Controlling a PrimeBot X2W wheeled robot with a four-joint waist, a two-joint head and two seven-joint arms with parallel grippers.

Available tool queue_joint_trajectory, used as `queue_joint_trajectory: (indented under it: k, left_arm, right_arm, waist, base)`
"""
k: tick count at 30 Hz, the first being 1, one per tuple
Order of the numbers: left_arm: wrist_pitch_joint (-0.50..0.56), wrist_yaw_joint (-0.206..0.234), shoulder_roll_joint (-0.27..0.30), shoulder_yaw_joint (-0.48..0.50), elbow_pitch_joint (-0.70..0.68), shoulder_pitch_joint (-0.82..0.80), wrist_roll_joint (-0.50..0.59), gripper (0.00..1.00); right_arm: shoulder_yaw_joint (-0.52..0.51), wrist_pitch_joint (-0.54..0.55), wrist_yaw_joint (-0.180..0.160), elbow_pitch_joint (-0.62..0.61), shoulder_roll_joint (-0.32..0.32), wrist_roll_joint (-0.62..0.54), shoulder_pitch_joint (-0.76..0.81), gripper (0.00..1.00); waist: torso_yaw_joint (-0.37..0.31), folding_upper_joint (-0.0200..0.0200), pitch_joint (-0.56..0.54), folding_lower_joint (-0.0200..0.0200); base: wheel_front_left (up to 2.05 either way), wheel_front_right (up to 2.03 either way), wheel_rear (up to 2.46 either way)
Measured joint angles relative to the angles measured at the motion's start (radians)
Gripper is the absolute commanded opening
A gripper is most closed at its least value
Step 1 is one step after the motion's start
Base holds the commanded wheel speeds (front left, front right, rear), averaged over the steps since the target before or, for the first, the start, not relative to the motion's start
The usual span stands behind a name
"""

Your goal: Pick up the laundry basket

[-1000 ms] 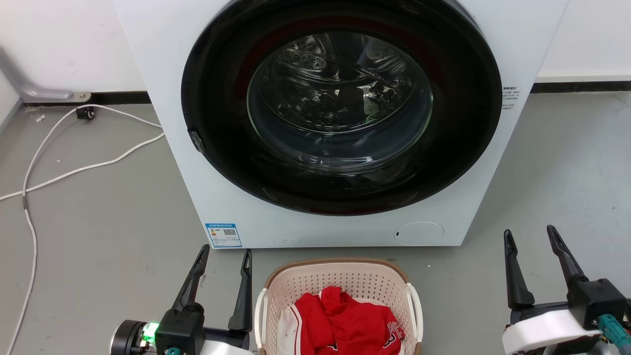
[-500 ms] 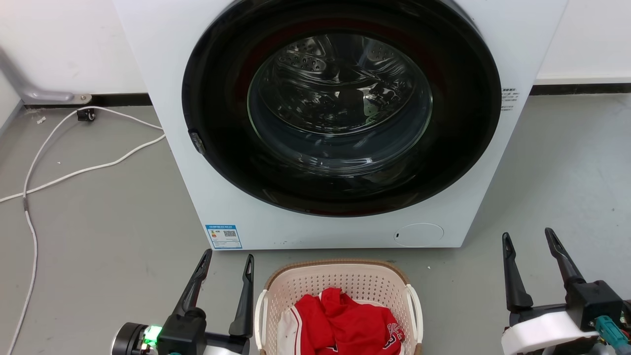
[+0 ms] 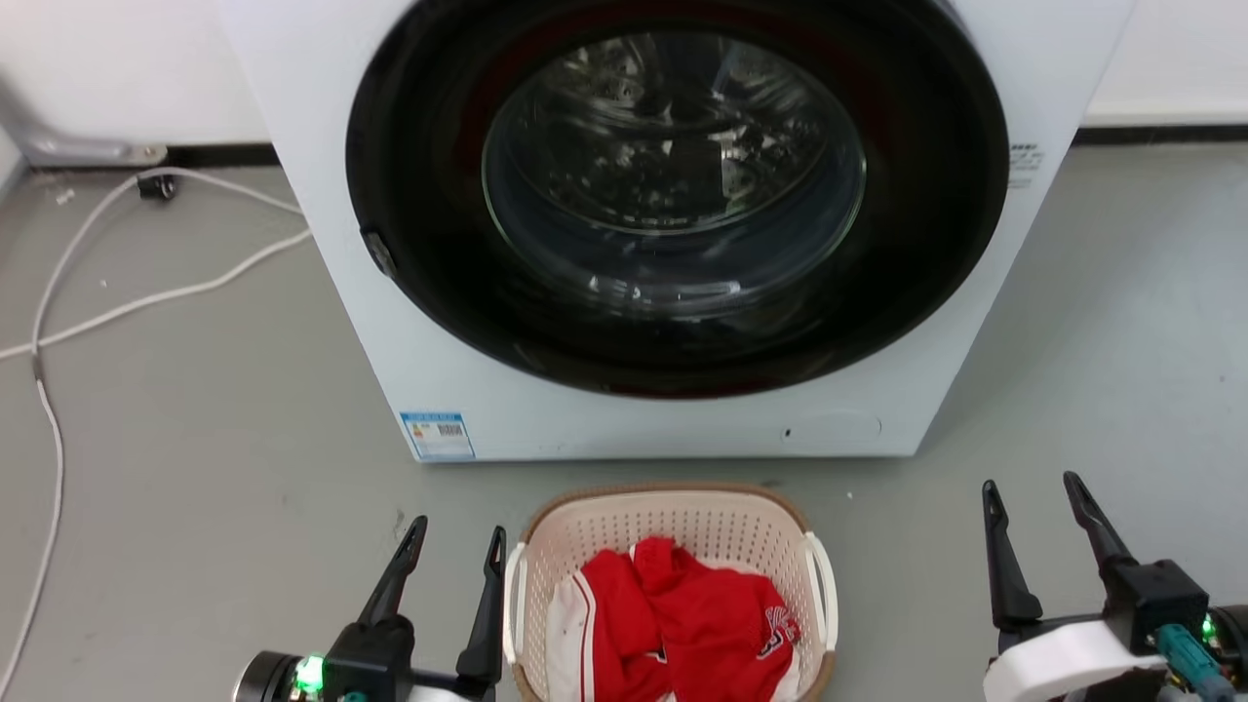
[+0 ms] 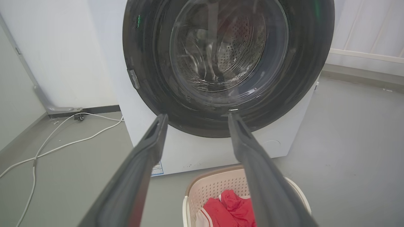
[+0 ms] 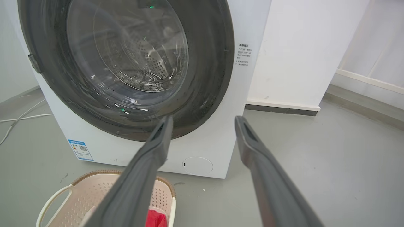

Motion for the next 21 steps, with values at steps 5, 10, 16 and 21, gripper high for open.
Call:
queue_joint_trajectory:
  k: [5, 10, 16, 21]
  left_arm:
    - [0.000, -0.011, -0.004, 0.008, 0.060, -0.073, 0.000, 1.00]
    - [0.000, -0.026, -0.006, 0.013, 0.156, -0.171, -0.001, 1.00]
    - [0.000, -0.048, -0.006, 0.020, 0.309, -0.338, -0.009, 1.00]
    - [0.000, -0.064, 0.012, 0.017, 0.444, -0.458, 0.000, 1.00]
  right_arm:
    - [0.009, 0.005, 0.000, 0.061, 0.000, 0.004, -0.069, 1.00]
    - [0.024, 0.034, 0.000, 0.148, -0.001, 0.009, -0.159, 1.00]
    - [0.043, 0.083, 0.000, 0.270, -0.001, 0.020, -0.292, 1.00]
    - [0.044, 0.137, 0.000, 0.399, -0.001, 0.036, -0.394, 1.00]
  waist:
    - [-0.001, 0.0000, 0.083, 0.0000]
    - [0.000, 0.0000, 0.191, 0.0002]
    - [0.002, 0.0000, 0.328, 0.0002]
    - [0.003, 0.0000, 0.429, 0.0003]
  base:
    - [0.00, 0.00, 0.00]
    - [0.00, 0.00, 0.00]
    - [0.00, 0.00, 0.00]
    - [0.00, 0.00, 0.00]
